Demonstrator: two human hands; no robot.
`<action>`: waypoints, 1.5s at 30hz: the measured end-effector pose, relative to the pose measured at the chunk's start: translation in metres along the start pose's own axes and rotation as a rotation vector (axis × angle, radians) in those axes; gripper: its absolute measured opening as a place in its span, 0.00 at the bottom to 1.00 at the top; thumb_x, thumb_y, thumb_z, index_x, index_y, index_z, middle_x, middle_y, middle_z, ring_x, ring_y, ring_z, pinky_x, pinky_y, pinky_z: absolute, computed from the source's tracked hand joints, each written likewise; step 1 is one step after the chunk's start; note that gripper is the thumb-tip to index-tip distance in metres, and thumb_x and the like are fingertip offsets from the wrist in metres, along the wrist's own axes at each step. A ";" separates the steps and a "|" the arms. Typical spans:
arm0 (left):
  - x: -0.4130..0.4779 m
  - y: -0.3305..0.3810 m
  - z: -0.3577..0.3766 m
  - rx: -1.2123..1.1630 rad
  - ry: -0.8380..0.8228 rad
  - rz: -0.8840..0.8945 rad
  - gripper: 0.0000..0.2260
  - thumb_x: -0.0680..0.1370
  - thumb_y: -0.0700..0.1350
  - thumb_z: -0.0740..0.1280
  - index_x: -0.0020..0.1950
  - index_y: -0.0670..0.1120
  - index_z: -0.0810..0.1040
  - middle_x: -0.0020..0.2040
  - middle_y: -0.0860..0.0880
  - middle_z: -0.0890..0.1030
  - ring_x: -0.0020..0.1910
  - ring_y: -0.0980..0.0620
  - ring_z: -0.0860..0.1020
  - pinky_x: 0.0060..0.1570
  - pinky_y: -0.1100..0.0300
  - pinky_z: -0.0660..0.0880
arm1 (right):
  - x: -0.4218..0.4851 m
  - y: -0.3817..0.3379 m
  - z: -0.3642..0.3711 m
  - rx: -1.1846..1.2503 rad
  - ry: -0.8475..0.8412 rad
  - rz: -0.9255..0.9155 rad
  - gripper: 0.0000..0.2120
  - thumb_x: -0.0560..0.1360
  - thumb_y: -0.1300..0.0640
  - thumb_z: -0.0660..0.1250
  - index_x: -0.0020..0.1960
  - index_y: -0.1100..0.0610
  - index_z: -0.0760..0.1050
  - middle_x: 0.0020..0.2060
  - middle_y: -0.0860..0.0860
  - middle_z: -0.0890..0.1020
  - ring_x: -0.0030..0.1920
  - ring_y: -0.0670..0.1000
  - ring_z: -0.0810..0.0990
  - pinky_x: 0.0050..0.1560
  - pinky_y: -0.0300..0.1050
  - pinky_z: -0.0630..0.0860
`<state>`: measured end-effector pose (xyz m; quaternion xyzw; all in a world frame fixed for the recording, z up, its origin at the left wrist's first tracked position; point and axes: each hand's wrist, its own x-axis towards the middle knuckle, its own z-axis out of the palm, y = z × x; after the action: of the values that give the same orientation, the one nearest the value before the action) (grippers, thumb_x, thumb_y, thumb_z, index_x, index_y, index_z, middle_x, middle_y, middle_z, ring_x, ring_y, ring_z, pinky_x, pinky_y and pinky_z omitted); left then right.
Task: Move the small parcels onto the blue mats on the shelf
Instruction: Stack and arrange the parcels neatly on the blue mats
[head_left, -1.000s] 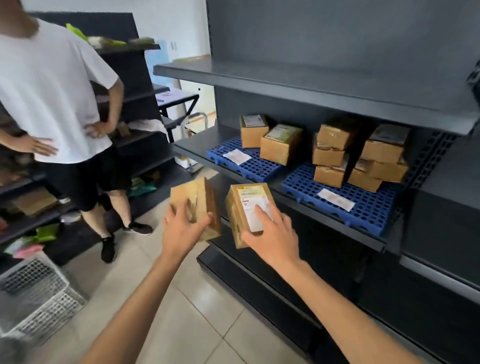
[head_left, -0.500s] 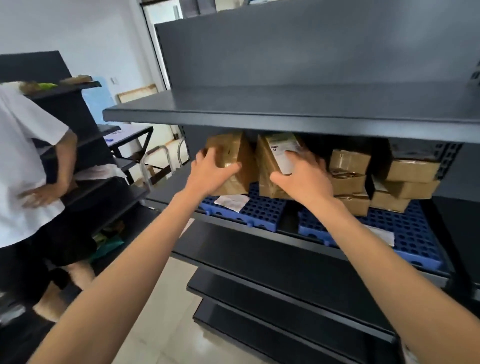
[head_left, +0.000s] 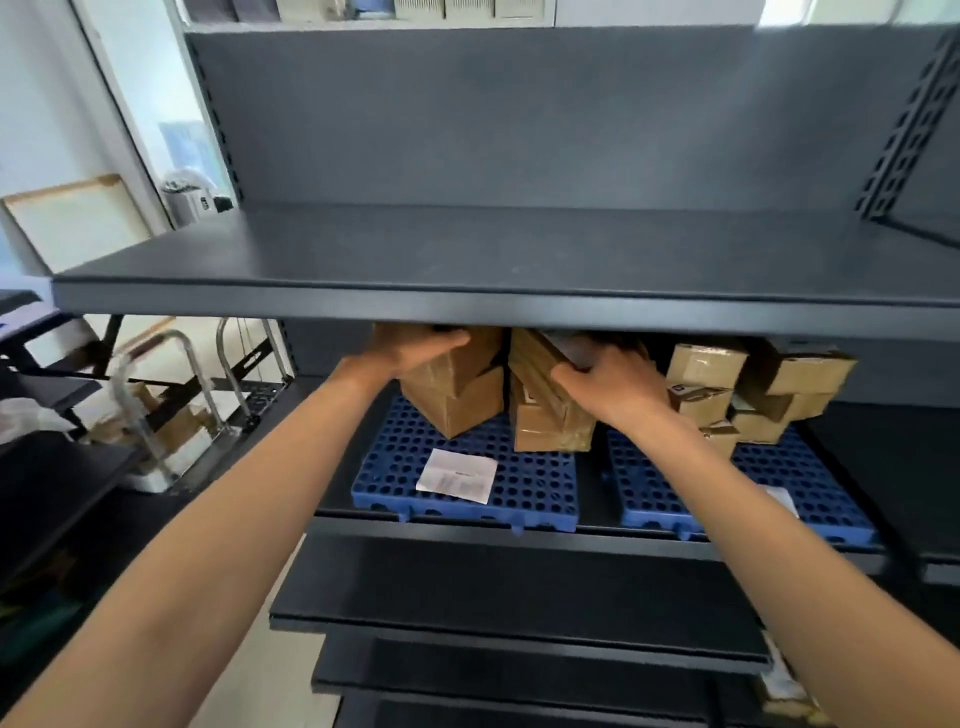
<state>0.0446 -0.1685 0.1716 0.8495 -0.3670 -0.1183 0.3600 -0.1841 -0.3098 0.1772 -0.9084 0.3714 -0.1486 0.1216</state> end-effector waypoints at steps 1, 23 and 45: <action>0.006 -0.005 -0.002 0.005 -0.033 -0.017 0.37 0.73 0.62 0.70 0.77 0.52 0.60 0.76 0.46 0.64 0.74 0.45 0.63 0.71 0.57 0.57 | -0.001 -0.003 0.001 -0.028 -0.009 -0.004 0.25 0.75 0.36 0.56 0.64 0.48 0.75 0.59 0.57 0.80 0.60 0.62 0.76 0.60 0.56 0.73; -0.074 -0.075 0.039 -0.367 0.353 0.229 0.24 0.75 0.44 0.68 0.71 0.47 0.68 0.70 0.44 0.68 0.71 0.46 0.64 0.71 0.47 0.62 | -0.084 -0.022 0.075 0.562 0.500 0.282 0.03 0.76 0.57 0.64 0.49 0.53 0.71 0.39 0.49 0.79 0.41 0.54 0.79 0.39 0.50 0.74; -0.046 -0.057 0.066 -0.522 0.318 0.024 0.53 0.68 0.55 0.78 0.80 0.49 0.44 0.79 0.43 0.49 0.78 0.45 0.51 0.72 0.56 0.54 | -0.103 -0.068 0.118 0.973 0.011 0.039 0.15 0.80 0.59 0.61 0.62 0.43 0.71 0.59 0.40 0.79 0.61 0.37 0.75 0.61 0.40 0.72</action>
<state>0.0122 -0.1434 0.0817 0.7317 -0.2733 -0.0701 0.6205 -0.1686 -0.1765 0.0718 -0.7381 0.2763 -0.3076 0.5331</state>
